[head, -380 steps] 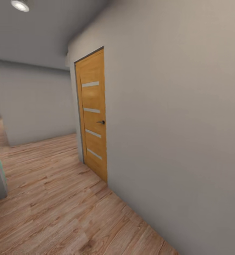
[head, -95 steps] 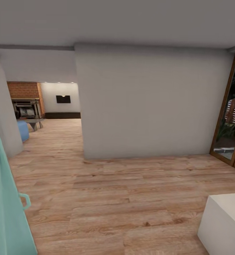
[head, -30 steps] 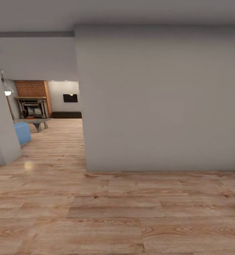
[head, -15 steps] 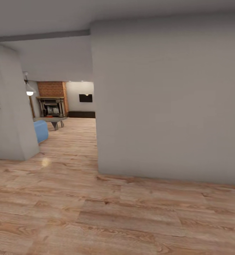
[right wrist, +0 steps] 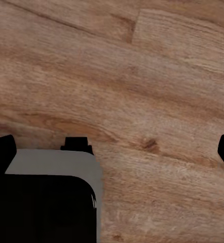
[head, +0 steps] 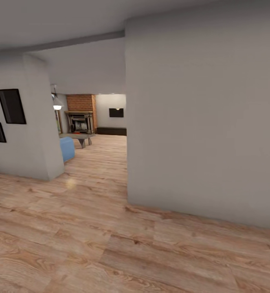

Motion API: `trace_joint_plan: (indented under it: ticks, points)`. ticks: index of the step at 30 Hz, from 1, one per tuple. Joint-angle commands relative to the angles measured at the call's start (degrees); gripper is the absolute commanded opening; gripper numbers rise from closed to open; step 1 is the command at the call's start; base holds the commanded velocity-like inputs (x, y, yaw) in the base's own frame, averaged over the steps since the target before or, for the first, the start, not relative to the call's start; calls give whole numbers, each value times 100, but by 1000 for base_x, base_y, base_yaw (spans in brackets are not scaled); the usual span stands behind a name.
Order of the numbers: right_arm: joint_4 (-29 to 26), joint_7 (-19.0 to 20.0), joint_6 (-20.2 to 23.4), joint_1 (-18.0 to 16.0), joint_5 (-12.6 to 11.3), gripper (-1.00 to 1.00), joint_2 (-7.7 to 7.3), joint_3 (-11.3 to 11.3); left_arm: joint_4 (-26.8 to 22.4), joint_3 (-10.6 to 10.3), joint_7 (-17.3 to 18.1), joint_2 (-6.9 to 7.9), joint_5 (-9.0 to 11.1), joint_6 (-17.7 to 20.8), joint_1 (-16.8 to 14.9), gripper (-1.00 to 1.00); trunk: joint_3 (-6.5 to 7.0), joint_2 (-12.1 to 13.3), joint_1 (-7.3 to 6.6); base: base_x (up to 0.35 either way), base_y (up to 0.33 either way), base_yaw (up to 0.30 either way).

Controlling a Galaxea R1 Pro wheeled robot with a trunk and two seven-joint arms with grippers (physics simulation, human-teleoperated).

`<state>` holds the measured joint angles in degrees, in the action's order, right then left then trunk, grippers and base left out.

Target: Move the two storage containers from the living room to the garage. In the garage, place one container on the floor and stack the other container on top of it (either order is fine).

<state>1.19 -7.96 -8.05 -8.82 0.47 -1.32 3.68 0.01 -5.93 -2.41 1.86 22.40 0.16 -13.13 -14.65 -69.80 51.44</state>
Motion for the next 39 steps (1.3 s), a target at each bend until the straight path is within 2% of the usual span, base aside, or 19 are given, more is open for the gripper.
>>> trace_joint_plan:
  ticks: [1, 34, 39]
  points:
    - [13, -21, -22, -6, 5, 100, 0, 36, 0, -49, -14, -1, 45, 2, -5, 100, -7, -4, 4, 323, 0, 270]
    - [13, -30, -28, -6, 4, 100, 0, 34, -1, -48, -14, -1, 45, -7, -5, 100, -7, -4, 4, 323, 0, 270]
    - [13, -23, -22, -6, -5, 100, -3, 23, -1, -49, -14, -1, 45, -5, -5, 100, -7, -4, 4, 323, 0, 143]
